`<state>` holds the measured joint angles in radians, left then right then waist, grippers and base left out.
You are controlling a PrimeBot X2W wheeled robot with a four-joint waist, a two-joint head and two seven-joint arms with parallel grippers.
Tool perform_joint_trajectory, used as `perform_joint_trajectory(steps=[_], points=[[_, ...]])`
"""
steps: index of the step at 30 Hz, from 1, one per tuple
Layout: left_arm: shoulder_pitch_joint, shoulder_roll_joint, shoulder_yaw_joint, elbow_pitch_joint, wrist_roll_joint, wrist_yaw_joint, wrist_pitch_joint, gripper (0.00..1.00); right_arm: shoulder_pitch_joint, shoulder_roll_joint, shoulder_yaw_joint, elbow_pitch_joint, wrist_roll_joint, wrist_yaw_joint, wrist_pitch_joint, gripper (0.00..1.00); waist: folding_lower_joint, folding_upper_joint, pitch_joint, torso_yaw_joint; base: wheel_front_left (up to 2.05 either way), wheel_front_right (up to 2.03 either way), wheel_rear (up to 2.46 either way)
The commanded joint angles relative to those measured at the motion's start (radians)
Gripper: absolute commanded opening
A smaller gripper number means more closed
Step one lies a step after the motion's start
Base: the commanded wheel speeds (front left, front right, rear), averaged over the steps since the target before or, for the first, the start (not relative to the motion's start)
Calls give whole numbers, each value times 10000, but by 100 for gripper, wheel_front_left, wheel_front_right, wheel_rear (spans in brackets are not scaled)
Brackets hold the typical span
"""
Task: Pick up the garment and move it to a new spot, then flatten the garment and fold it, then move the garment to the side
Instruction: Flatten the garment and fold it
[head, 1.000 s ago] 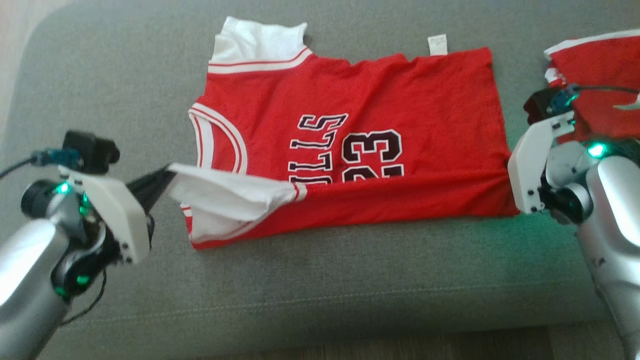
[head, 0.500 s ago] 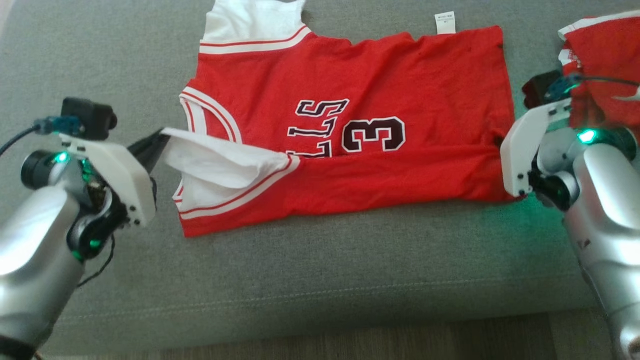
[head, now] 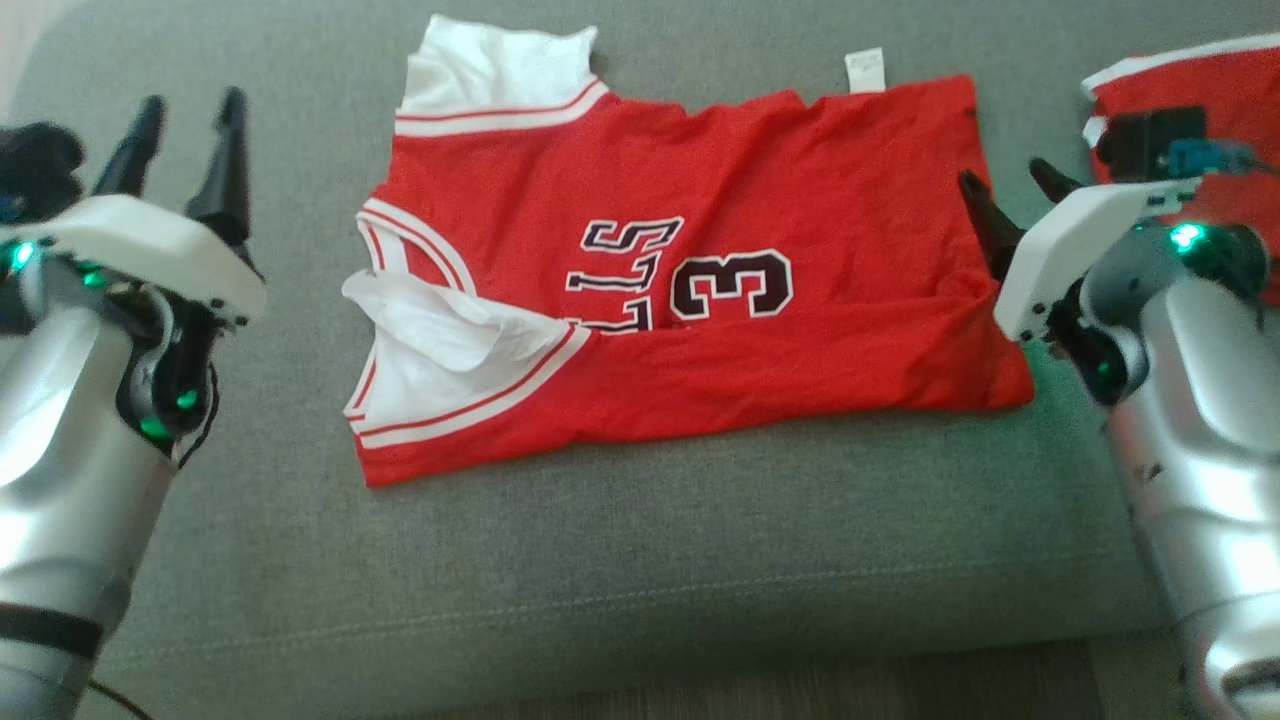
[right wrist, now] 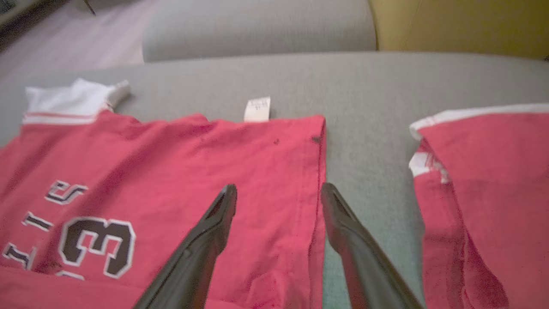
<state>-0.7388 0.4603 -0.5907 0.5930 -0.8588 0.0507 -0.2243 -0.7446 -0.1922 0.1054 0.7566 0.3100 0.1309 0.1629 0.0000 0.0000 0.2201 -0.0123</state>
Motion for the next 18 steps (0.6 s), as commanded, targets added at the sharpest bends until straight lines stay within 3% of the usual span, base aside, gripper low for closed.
perform_joint_trajectory(steps=[1,5,9,13,18], points=[[-92,348,611,-289,-138,129,-167,100,213,149,73,-435,77,-2,-319,100,0,0,-237,-37,0,0,0],[780,68,1450,-1142,88,605,-361,100,1121,371,-170,-1003,487,-2,-1168,100,0,0,-678,18,0,0,0],[2049,-422,2236,-2573,1336,937,-370,100,2219,278,-344,-1812,580,-2,-2088,100,0,0,-1060,120,0,0,0],[3549,-1284,3063,-3501,2145,1170,-372,100,3387,508,-953,-2420,485,-2,-2708,100,0,0,-1420,146,0,0,0],[5160,-2281,3373,-3656,3214,1226,-373,100,4694,964,-1438,-3477,16,-2,-3311,100,0,0,-1701,76,0,0,0]])
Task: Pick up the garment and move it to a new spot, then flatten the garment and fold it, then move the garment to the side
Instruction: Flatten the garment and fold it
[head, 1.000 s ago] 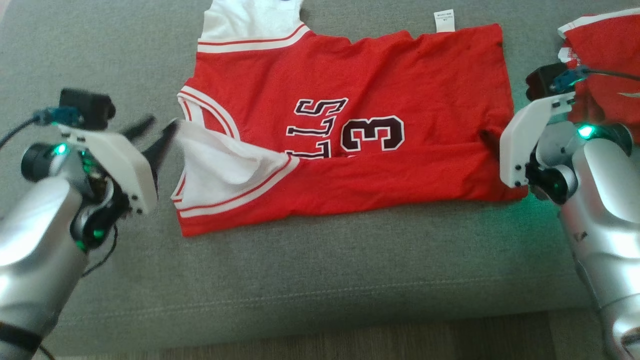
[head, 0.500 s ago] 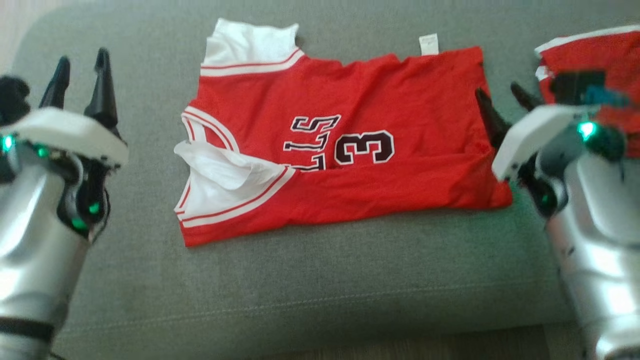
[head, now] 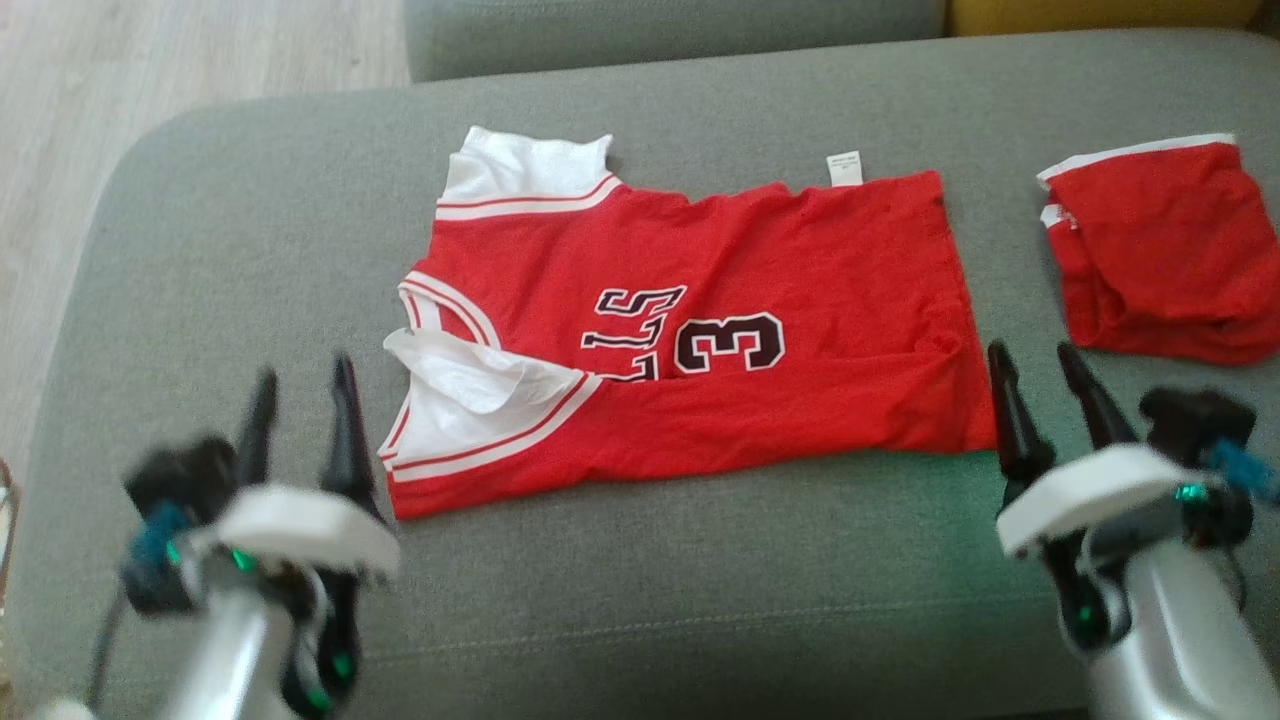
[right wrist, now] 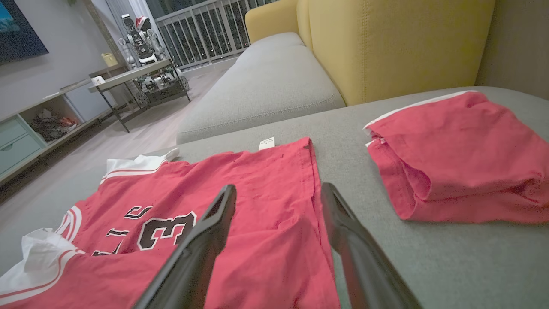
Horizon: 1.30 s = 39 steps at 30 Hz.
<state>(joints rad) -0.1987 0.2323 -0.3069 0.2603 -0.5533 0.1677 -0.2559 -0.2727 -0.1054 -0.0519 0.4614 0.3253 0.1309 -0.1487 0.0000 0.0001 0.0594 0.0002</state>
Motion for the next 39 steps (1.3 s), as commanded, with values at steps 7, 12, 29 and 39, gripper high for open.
perform_joint_trajectory(steps=[7,12,29,39], points=[[1168,-1232,1253,94,1337,-196,-58,100,1163,491,-307,-1288,-534,-2,-416,100,0,-1,-326,-248,0,0,0],[1202,-1522,1488,832,1578,-575,-58,100,1208,539,-369,-1533,-604,-2,-328,100,0,-1,-292,-423,0,0,0],[-795,-1582,1868,5322,1431,-756,-19,100,1072,550,-79,-1959,-324,-2,-184,100,0,-1,326,-1316,0,0,0],[-1297,-1642,1702,6411,1340,-1074,-40,0,1003,551,-25,-1561,-235,-2,-165,100,0,-1,306,-1289,0,0,0]])
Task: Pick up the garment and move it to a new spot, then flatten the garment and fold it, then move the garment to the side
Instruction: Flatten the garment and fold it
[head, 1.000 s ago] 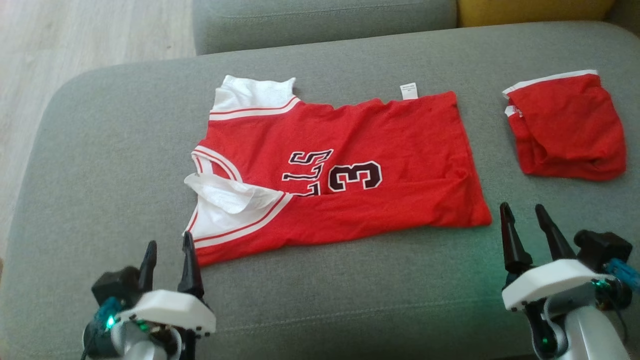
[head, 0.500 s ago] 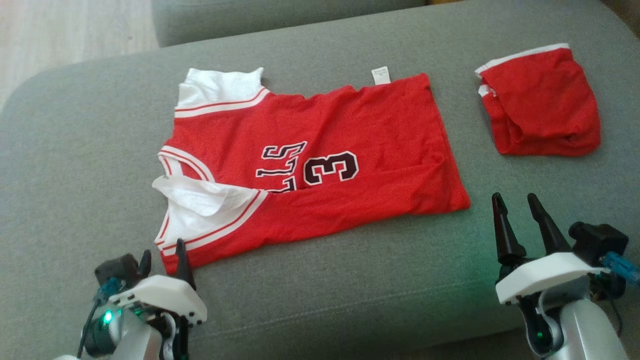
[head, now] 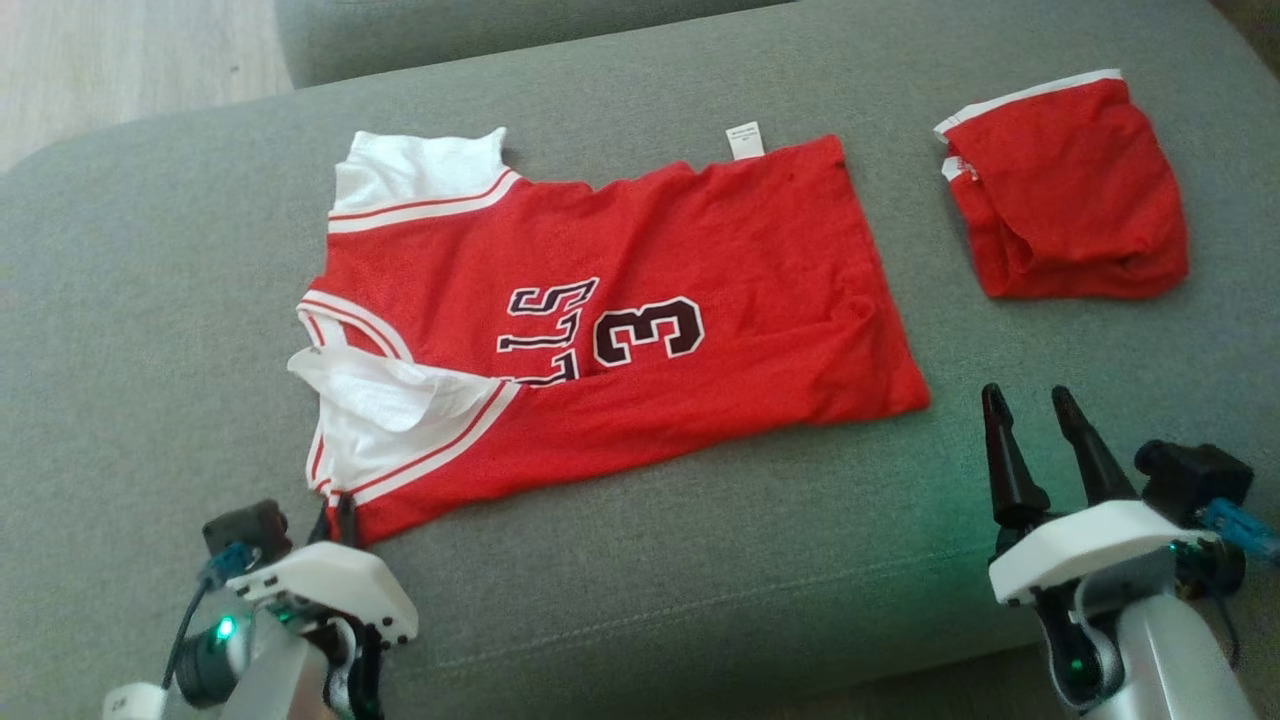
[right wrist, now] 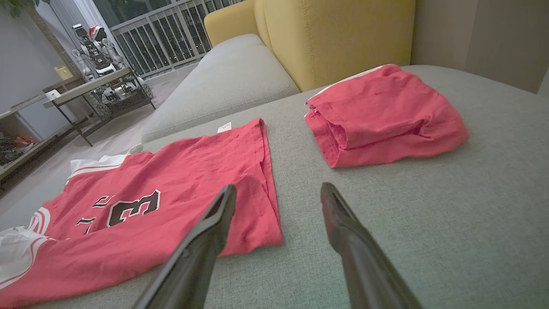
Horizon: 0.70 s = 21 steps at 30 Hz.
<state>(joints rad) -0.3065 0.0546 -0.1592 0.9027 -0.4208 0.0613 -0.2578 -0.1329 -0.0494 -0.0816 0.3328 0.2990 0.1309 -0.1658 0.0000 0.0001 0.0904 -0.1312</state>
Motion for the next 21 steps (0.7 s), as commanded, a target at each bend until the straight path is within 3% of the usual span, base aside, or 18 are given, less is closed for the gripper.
perform_joint_trajectory(steps=[1,9,15,21], points=[[-261,144,223,-48,46,-15,-26,0,-417,-9,270,-203,52,-2,18,100,0,-1,-5,61,0,0,0],[14,388,497,-1942,712,200,-37,0,-817,-9,348,700,663,-2,93,100,0,-1,19,452,0,0,0],[335,312,530,-2886,998,119,-38,0,-1240,-9,537,1654,1168,-2,-59,100,0,-1,70,733,0,0,0],[371,210,331,-3284,1223,13,-38,0,-2131,-9,426,3492,1648,-2,-298,100,0,-1,286,975,0,0,0]])
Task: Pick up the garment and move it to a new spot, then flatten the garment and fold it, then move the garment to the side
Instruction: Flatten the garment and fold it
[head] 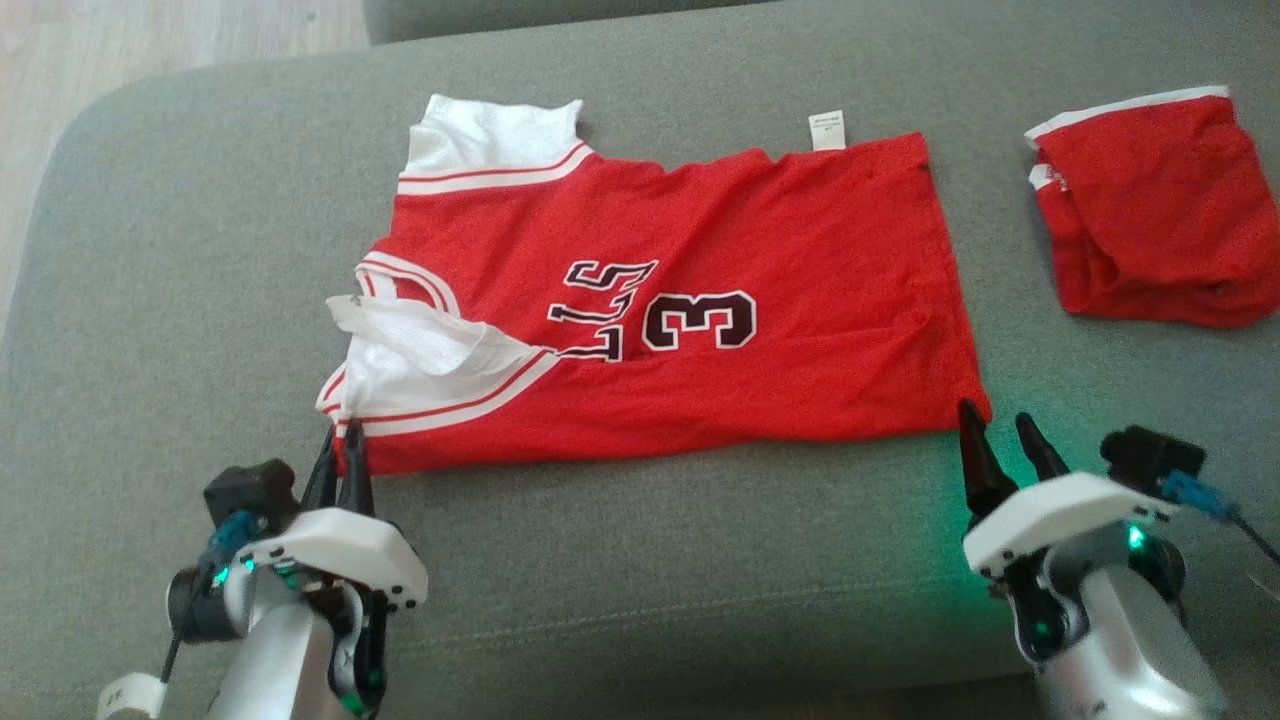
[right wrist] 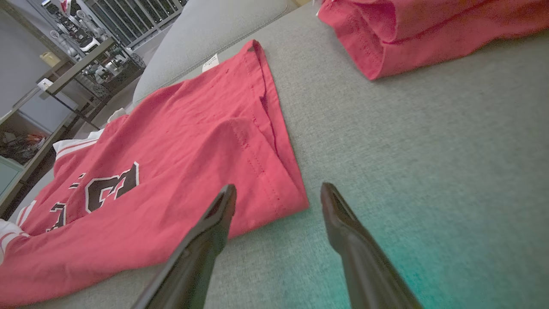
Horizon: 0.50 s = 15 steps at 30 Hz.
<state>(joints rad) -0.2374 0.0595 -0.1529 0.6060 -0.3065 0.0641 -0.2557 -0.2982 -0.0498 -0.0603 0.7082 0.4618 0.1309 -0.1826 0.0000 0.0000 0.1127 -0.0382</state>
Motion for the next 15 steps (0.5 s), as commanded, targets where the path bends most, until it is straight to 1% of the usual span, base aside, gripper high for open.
perform_joint_trajectory(steps=[1,2,7,12,15], points=[[-336,147,249,-351,89,-31,-60,0,-694,-5,217,66,39,-2,-192,100,0,0,114,64,0,0,0],[-390,101,152,-492,118,-100,-60,0,-1392,-5,294,1082,240,-2,-311,100,0,0,268,135,0,0,0],[-501,45,-29,-635,148,-183,-60,0,-2413,-5,168,2782,375,-2,-593,100,0,0,465,297,0,0,0],[-599,14,-130,-641,163,-205,-60,0,-3130,-5,-220,4222,75,-2,-766,100,0,0,587,431,0,0,0],[-636,0,-168,-615,154,-209,-60,0,-3393,-5,-443,4626,-90,-2,-784,100,0,0,605,481,0,0,0]])
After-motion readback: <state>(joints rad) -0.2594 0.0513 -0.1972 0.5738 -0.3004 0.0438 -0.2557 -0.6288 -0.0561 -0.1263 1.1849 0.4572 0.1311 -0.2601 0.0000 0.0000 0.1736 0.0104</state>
